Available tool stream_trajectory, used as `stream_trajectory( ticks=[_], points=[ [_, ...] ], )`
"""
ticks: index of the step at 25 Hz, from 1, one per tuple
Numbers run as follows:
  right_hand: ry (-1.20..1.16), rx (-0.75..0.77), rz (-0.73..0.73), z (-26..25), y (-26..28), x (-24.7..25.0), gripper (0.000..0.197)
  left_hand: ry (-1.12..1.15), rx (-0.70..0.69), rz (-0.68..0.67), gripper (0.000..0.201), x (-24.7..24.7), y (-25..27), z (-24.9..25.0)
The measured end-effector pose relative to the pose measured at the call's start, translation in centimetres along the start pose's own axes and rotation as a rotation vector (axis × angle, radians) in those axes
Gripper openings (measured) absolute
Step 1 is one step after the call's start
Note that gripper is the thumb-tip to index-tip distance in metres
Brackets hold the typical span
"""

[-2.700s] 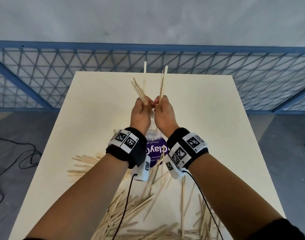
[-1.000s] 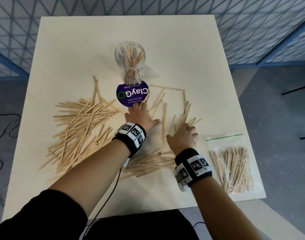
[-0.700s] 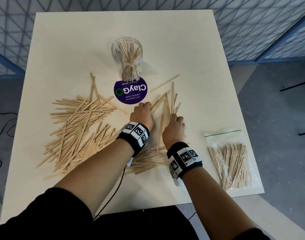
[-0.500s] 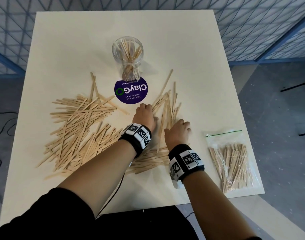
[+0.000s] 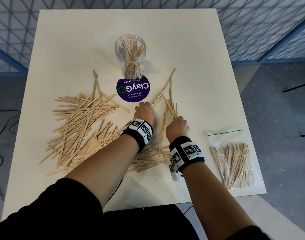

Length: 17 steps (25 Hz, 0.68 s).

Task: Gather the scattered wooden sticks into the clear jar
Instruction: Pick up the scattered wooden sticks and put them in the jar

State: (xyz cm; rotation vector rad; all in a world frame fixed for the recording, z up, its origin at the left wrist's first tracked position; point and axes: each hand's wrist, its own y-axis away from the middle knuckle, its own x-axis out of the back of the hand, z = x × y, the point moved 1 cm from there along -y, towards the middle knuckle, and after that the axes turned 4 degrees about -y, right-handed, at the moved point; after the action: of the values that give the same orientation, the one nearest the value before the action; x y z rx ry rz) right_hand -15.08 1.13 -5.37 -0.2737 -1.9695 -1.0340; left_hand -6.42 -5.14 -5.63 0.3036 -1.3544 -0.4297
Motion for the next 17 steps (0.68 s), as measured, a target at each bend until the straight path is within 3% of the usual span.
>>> stream_trajectory(
  ticks=[7,12,17],
  points=[
    [-0.340,-0.073,0.016,0.5,0.0,0.2,0.033,0.000,-0.017,-0.007,0.032,0.1,-0.2,0.0],
    [-0.421,-0.069,0.017,0.7,0.5,0.8,0.035,0.280,0.098,0.005,0.034,1.7,-0.7,-0.8],
    [-0.423,-0.075,0.031,1.1,0.4,1.4,0.039,0.517,0.120,0.048,0.031,3.4,-0.9,-2.7]
  ],
)
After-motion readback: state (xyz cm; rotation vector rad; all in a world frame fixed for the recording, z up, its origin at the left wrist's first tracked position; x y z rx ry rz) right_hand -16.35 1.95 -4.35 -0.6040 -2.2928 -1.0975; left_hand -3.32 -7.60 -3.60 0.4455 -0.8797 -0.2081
